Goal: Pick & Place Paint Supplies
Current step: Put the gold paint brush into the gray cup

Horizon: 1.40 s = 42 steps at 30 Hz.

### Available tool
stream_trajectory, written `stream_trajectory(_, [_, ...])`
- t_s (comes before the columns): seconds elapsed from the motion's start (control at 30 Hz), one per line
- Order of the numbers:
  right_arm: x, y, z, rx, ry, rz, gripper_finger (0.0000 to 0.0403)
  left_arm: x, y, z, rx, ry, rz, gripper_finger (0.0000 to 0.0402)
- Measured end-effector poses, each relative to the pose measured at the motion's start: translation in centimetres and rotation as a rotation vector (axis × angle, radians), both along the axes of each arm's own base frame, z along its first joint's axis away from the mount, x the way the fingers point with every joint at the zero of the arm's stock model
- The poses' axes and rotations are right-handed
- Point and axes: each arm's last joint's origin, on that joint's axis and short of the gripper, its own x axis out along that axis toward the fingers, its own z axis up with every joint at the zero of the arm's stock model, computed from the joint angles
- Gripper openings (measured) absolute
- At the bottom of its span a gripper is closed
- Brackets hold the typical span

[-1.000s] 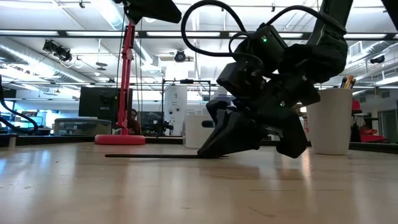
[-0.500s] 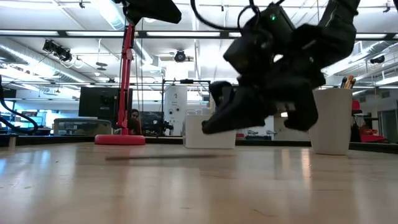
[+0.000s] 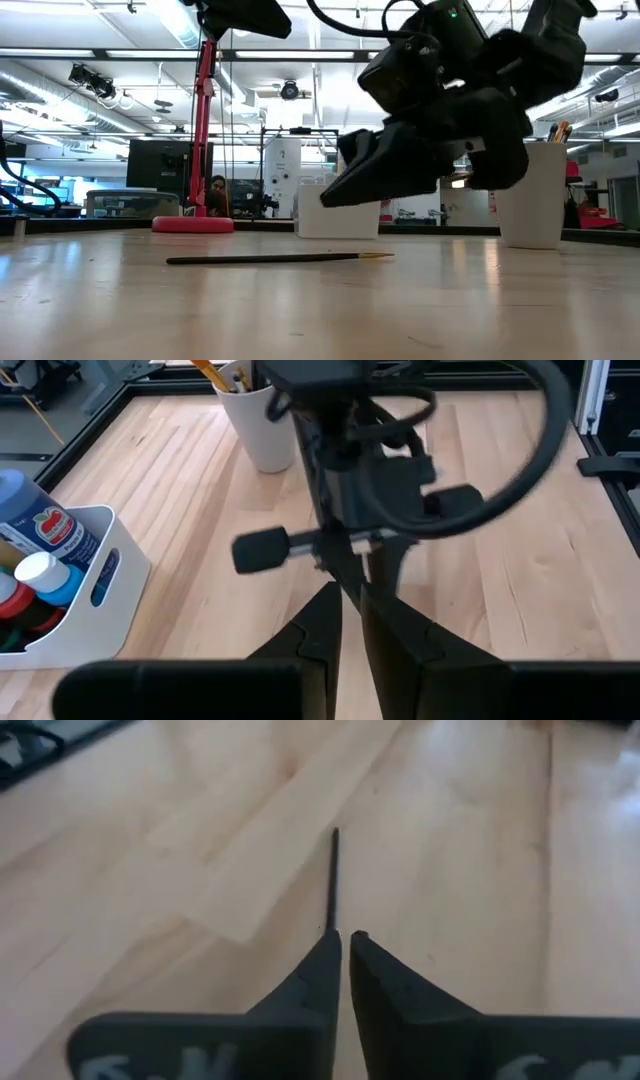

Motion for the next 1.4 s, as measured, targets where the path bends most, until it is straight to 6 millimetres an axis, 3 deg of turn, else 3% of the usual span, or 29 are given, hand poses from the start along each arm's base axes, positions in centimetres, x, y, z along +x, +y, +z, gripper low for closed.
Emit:
stream_trajectory(0.23, [1.0,1.5,-2.5,0.075,-0.127,0.008,0.0077,0.0,0.0,0.0,-0.002,0.003,0.002,0.0052])
stream_trajectory(0.6, [0.9,1.1,-7.7,0.117,-0.105,-0.059,0.0125,0.0,0.0,-0.1,-0.001,0.006,0.001,0.0052])
stream_trajectory(0.77, [1.1,1.0,-8.4,0.122,-0.135,-0.073,0.0107,0.0,0.0,-0.1,0.000,0.005,0.002,0.0052])
stream_trajectory(0.93, [1.1,0.9,-8.4,0.124,-0.130,-0.072,0.0034,0.0,0.0,-0.1,0.015,0.010,-0.011,0.0052])
stream_trajectory(1.0, [1.1,0.9,-8.4,0.129,-0.129,-0.052,0.0012,0.0,0.0,-0.1,0.015,0.010,-0.011,0.0052])
stream_trajectory(1.17, [1.1,1.1,-7.3,0.101,-0.127,-0.016,0.0016,0.0,0.0,-0.1,0.017,0.011,-0.012,0.0052])
stream_trajectory(1.3, [0.6,1.3,-4.3,-0.051,-0.071,0.020,0.0005,0.0,0.0,-0.1,0.035,0.014,-0.023,0.0052])
stream_trajectory(1.4, [-0.3,1.2,-0.6,-0.224,-0.029,-0.013,0.0005,0.0,0.0,-0.1,0.037,0.013,-0.024,0.0052])
